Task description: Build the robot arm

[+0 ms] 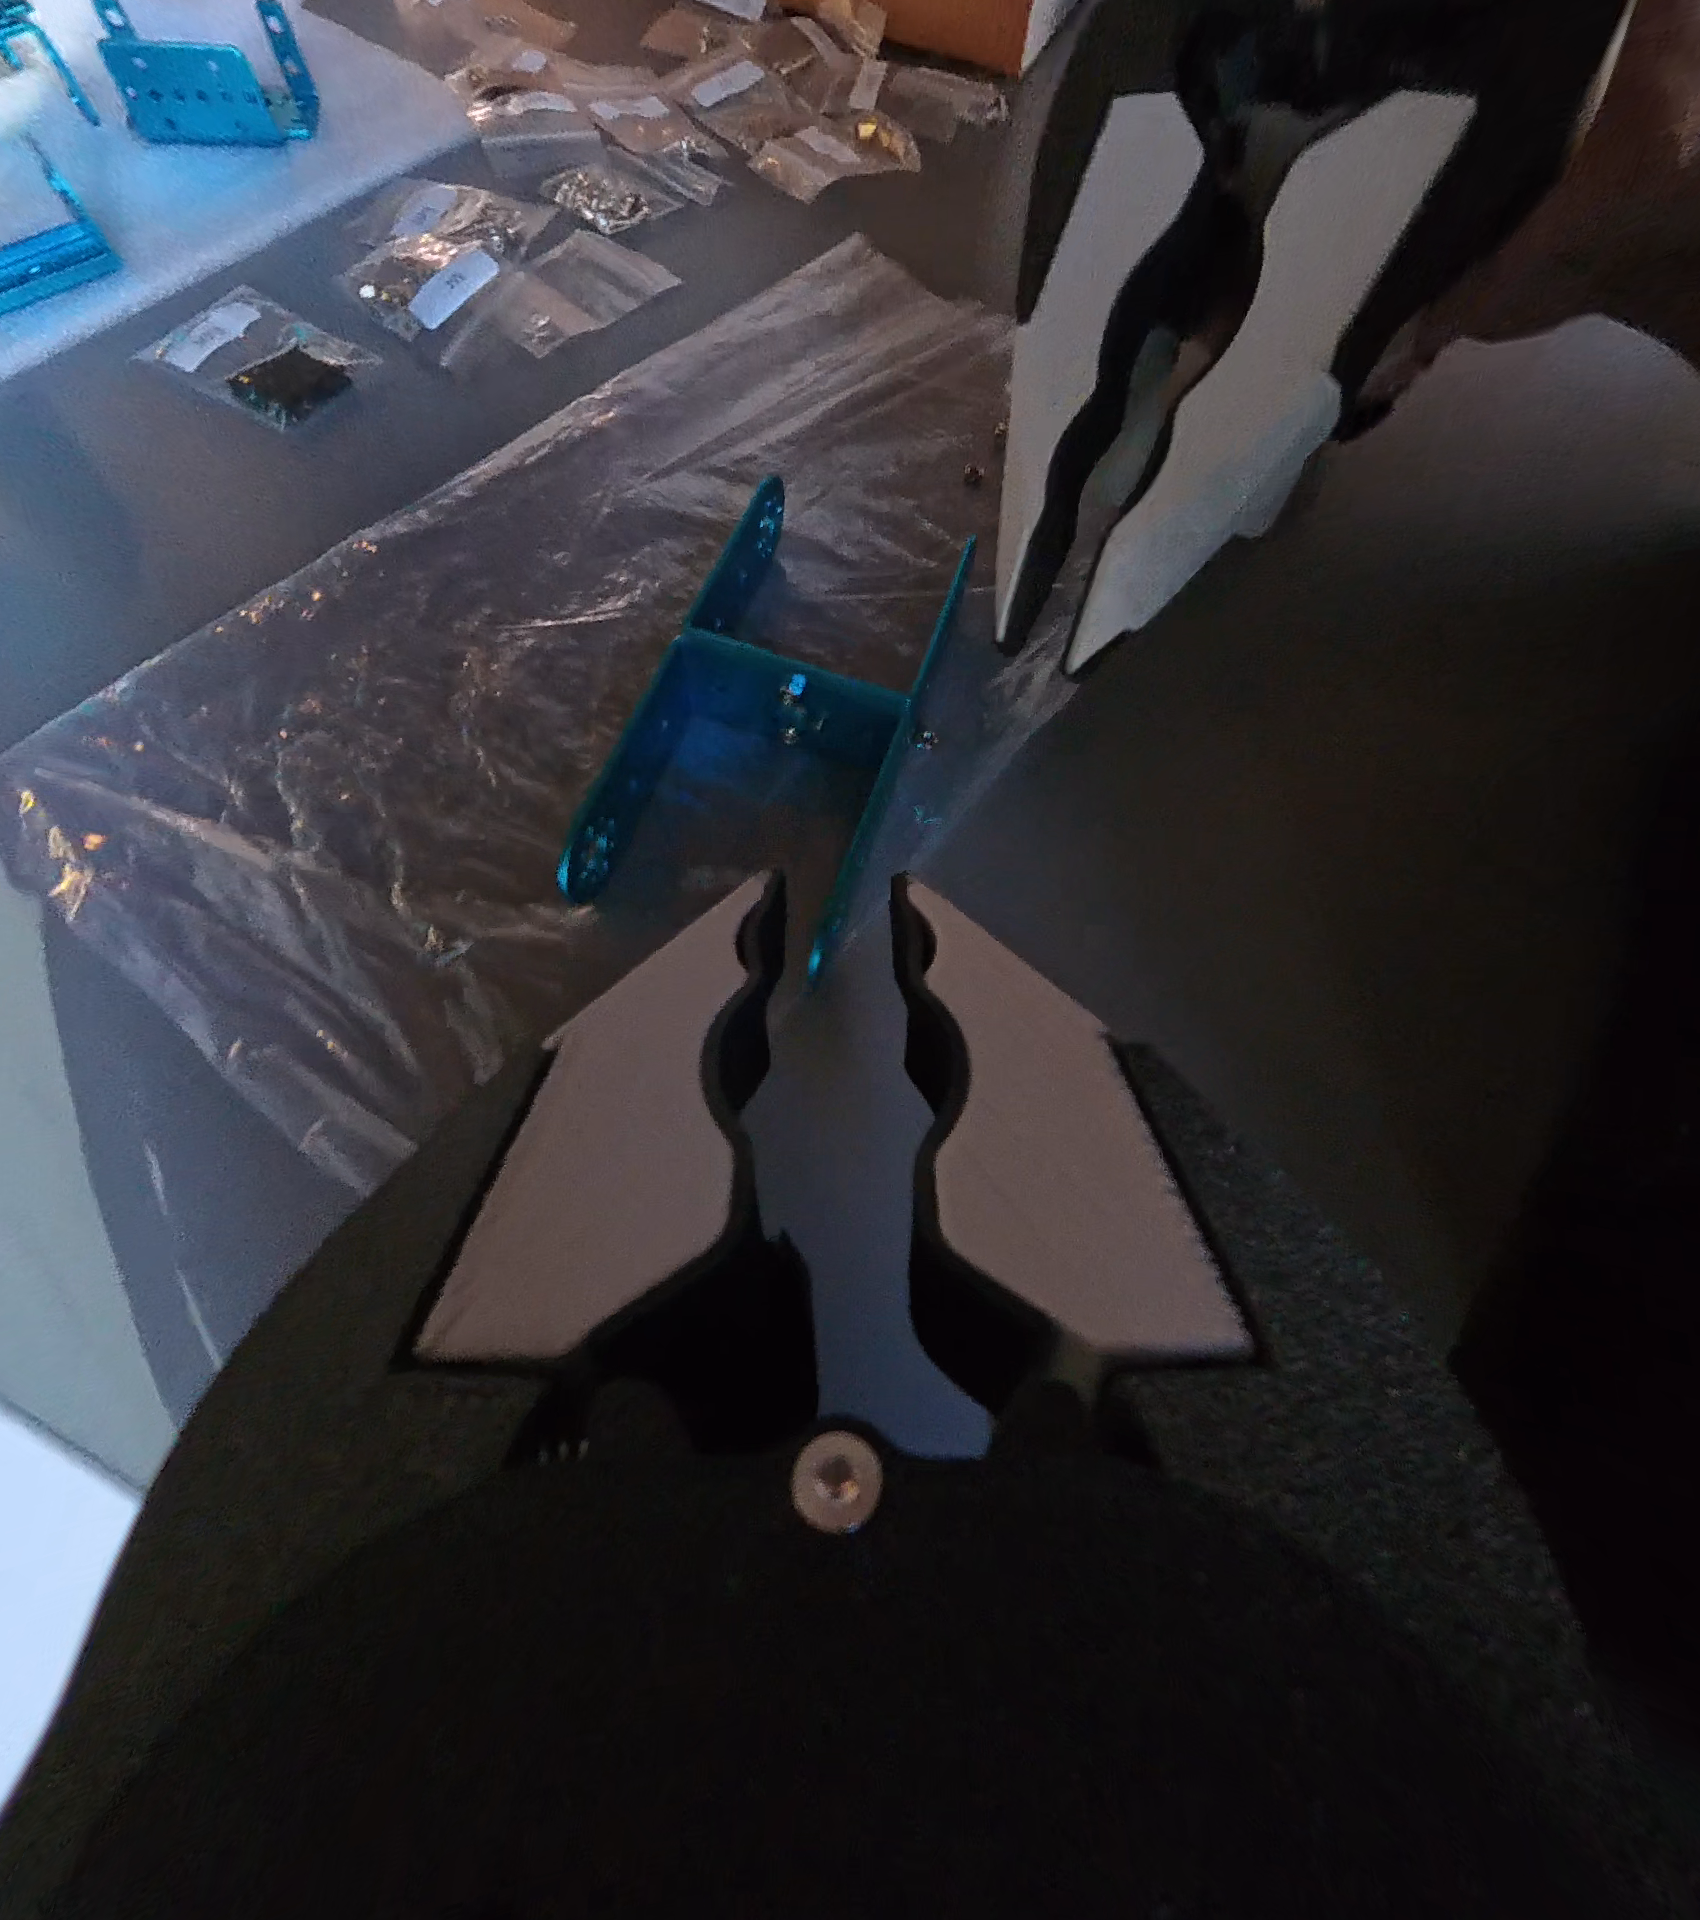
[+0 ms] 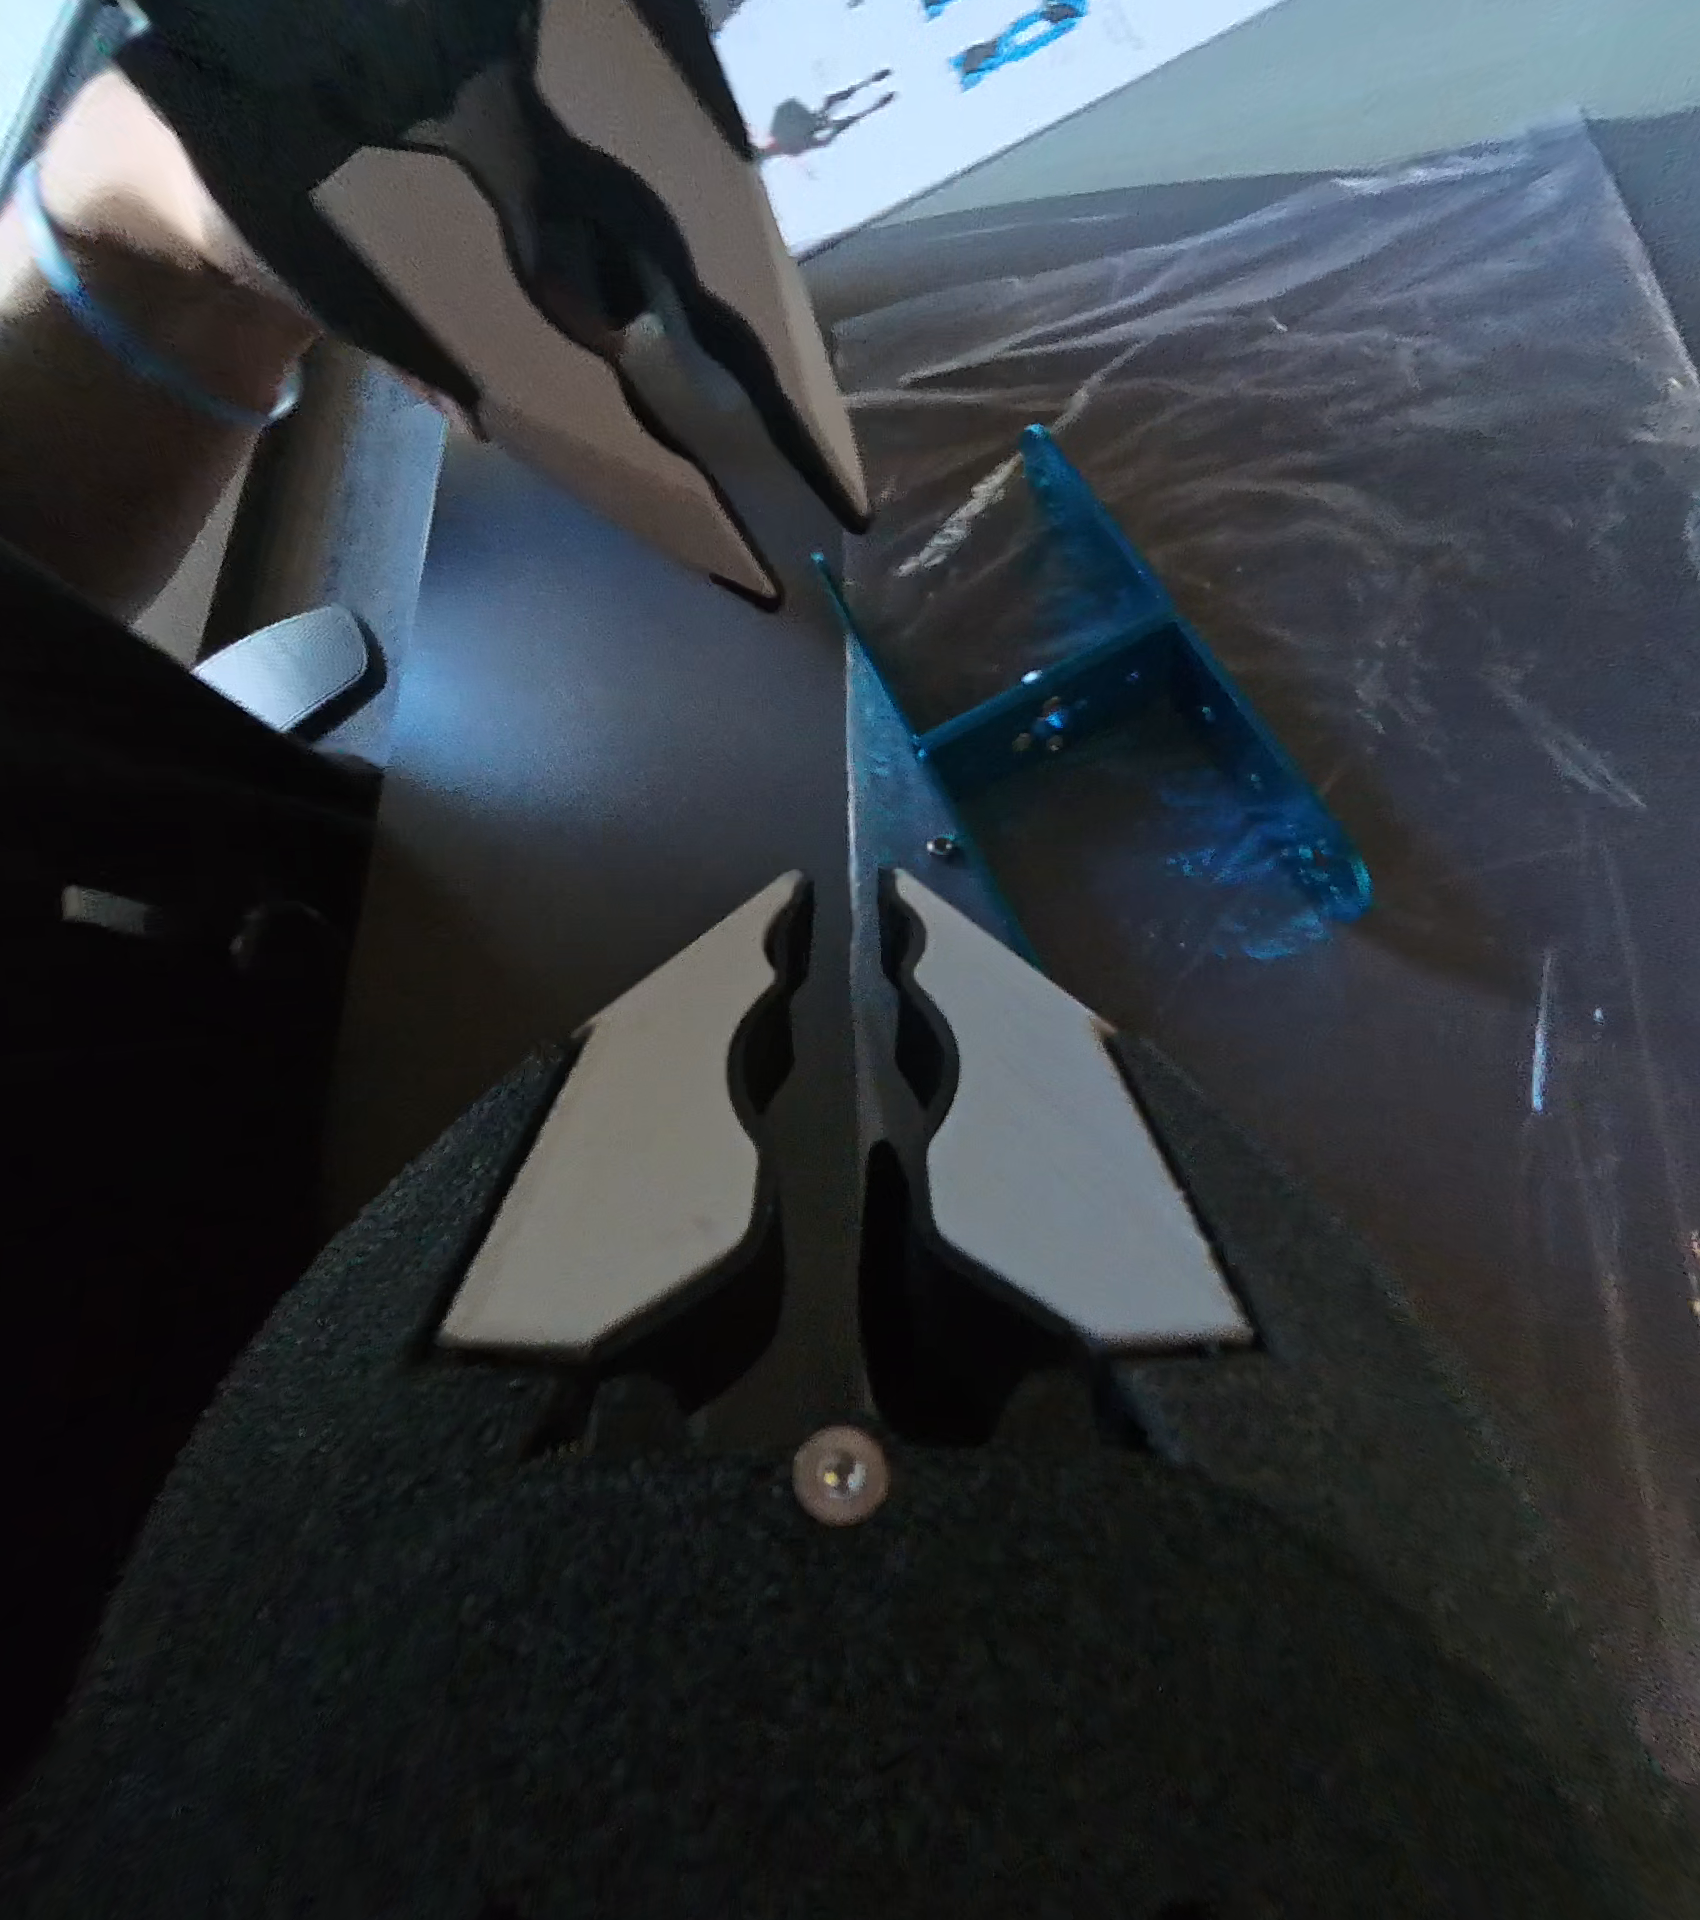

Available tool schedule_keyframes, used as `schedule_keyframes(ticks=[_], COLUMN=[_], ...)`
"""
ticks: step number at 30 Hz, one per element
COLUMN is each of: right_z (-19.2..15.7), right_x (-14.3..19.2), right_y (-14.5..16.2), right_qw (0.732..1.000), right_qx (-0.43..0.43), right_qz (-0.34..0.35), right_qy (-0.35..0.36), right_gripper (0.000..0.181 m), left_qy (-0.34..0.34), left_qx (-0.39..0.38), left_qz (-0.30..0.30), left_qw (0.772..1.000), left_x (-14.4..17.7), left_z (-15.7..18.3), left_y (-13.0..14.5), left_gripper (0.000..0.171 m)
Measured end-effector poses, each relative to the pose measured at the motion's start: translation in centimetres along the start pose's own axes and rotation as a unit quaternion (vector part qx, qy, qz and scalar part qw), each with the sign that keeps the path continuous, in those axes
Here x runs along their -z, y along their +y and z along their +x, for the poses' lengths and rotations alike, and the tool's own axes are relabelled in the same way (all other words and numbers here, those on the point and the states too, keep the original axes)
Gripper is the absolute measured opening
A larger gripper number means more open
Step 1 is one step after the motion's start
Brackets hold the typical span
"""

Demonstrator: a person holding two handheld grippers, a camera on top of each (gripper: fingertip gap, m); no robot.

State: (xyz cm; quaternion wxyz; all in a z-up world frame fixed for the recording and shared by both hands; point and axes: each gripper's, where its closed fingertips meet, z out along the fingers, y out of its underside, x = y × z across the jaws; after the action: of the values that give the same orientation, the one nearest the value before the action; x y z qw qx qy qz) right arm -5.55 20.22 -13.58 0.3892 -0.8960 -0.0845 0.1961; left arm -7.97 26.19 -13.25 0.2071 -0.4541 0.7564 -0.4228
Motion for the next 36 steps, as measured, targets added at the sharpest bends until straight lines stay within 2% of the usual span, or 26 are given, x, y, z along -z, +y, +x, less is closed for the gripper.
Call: schedule_keyframes(ticks=[4,6,8,10,12,17,19,21,28,36], right_z=[1.9,2.0,2.5,3.7,4.7,4.2,4.2,4.5,6.8,10.5], right_x=[0.2,1.0,2.0,2.6,2.6,1.4,1.1,1.0,0.6,-2.3], right_y=[1.3,0.6,0.3,0.6,1.0,1.4,1.6,1.6,0.4,-3.6], right_qw=[0.997,0.995,0.993,0.990,0.988,0.993,0.991,0.988,0.978,0.951], right_qx=[0.007,0.028,0.035,0.024,0.030,0.059,0.072,0.096,0.148,0.226], right_qz=[-0.033,-0.019,-0.023,-0.038,-0.050,-0.068,-0.088,-0.101,-0.148,-0.191], right_qy=[0.069,0.090,0.109,0.132,0.143,0.082,0.066,0.065,0.018,-0.085], right_gripper=[0.017,0.017,0.018,0.029,0.029,0.020,0.017,0.004,0.005,0.007], left_qy=[-0.012,-0.021,-0.051,-0.003,0.025,0.077,0.079,0.076,0.025,-0.075], left_qx=[-0.026,-0.062,-0.064,-0.044,-0.054,-0.093,-0.108,-0.114,-0.083,-0.014], left_qz=[-0.019,-0.029,0.018,0.041,-0.024,-0.096,-0.098,-0.083,-0.071,-0.077], left_qw=[0.999,0.997,0.996,0.998,0.998,0.988,0.986,0.987,0.994,0.994], left_x=[-0.1,0.4,1.9,2.4,1.5,-1.1,-1.6,-1.9,-1.1,0.6], left_z=[-0.4,-0.8,-3.0,-3.9,-5.1,-5.6,-5.5,-5.2,-5.7,-6.5], left_y=[0.7,0.7,-1.6,-3.1,-2.0,0.5,0.9,0.6,0.6,2.3], left_gripper=[0.011,0.011,0.011,0.013,0.027,0.027,0.015,0.002,0.001,0.003])
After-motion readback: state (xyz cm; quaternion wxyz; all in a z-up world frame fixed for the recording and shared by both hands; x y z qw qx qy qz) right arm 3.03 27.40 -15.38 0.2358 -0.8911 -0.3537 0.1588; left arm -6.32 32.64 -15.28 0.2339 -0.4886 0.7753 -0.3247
